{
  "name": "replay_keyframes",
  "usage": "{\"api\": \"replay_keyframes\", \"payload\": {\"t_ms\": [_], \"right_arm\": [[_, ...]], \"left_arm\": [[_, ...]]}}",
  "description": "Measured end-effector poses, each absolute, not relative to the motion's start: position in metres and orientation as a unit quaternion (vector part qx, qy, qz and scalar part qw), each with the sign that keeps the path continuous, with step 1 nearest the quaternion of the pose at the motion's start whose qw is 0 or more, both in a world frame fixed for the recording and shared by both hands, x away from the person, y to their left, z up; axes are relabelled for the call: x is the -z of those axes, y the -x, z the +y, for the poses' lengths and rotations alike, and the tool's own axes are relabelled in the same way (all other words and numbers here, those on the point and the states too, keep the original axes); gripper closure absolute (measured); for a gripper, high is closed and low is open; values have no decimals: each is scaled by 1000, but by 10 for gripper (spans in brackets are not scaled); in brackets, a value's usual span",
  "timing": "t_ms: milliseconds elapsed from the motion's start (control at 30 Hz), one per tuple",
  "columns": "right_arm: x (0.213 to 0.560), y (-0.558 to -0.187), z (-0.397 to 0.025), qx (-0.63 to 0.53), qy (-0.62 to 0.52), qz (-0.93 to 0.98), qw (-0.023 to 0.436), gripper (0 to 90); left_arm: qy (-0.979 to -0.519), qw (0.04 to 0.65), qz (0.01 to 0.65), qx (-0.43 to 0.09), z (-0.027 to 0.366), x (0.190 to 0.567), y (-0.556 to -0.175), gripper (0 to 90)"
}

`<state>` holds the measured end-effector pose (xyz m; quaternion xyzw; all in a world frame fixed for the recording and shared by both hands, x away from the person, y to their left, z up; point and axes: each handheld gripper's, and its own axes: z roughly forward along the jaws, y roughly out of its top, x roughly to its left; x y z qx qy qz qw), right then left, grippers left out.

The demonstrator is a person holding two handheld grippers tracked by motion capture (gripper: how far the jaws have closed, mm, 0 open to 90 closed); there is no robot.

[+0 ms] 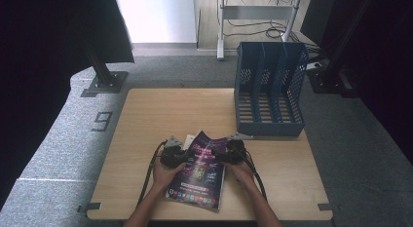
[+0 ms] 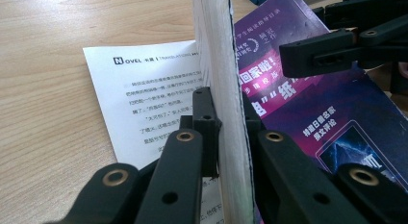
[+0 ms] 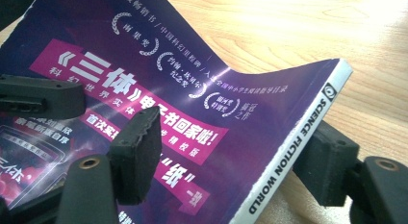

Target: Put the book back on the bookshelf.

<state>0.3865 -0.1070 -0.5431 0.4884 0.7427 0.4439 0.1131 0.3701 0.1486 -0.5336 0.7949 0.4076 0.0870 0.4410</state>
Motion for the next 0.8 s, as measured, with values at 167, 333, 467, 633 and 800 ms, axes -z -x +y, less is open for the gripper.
{"api": "replay_keyframes", "payload": {"t_ms": [167,333,467,633,800], "right_arm": [[545,-388,-109,-445,-491,740,115,359],[548,-389,-109,-446,-496,739,97,398],[548,-391,-111,-447,-502,735,94,481],[549,-391,-114,-440,-496,742,104,570],[546,-389,-116,-448,-491,740,102,621]], "left_arm": [[-794,443,407,-87,149,533,-370,843],[-794,443,406,-88,148,533,-369,844],[-794,444,405,-90,148,533,-369,845],[-794,446,402,-93,148,531,-368,845],[-794,449,399,-92,148,529,-367,844]]}}
